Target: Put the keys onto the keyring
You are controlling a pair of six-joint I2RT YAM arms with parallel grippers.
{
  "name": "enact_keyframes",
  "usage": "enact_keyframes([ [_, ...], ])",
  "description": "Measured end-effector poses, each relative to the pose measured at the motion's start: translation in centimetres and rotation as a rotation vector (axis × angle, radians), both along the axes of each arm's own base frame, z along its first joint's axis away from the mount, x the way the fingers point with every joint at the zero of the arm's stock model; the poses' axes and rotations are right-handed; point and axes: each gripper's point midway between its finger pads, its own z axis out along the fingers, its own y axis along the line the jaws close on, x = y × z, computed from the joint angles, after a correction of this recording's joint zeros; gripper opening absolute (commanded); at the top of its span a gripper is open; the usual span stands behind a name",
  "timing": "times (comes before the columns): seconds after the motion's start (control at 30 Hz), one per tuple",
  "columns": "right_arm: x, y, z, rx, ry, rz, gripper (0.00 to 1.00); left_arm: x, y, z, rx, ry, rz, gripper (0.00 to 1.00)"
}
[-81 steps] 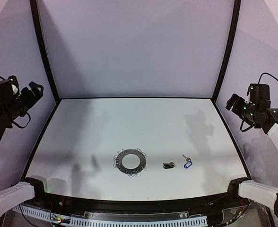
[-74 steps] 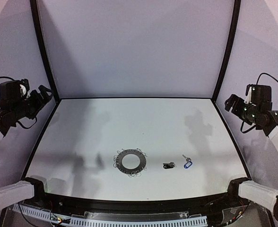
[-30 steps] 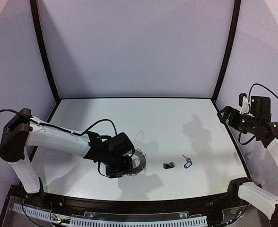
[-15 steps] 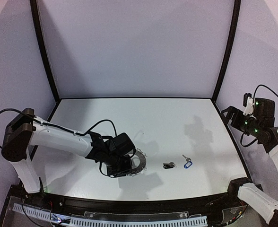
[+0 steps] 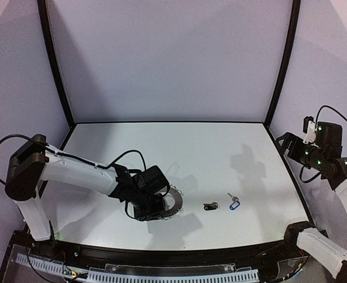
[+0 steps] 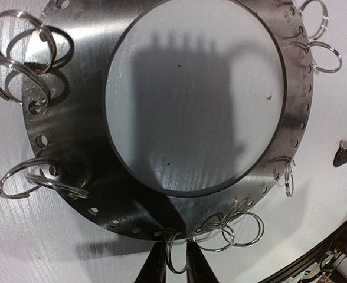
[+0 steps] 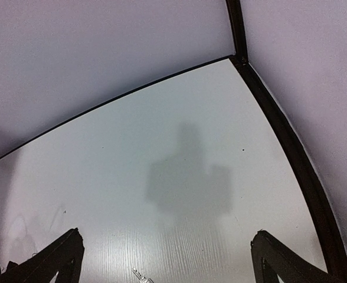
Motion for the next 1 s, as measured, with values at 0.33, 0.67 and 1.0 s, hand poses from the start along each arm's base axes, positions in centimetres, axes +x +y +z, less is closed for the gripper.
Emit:
enact_keyframes([
  [0.33, 0.0, -0.3, 0.0, -0.008, 0.0, -0.016, 0.99, 0.3, -0.6, 0.2, -0.022, 0.0, -0.004, 0.01],
  [0.67, -0.1, 0.3, 0.6, 0.001, -0.032, 0.018, 0.99, 1.8, -0.6, 2.8, -0.029, -0.143, -0.075, 0.01],
  [1.0, -1.4, 4.1, 4.1, 0.044, -0.221, 0.248, 0.98, 3.8, -4.1, 15.1, -0.239, -0.54, -0.371, 0.01],
])
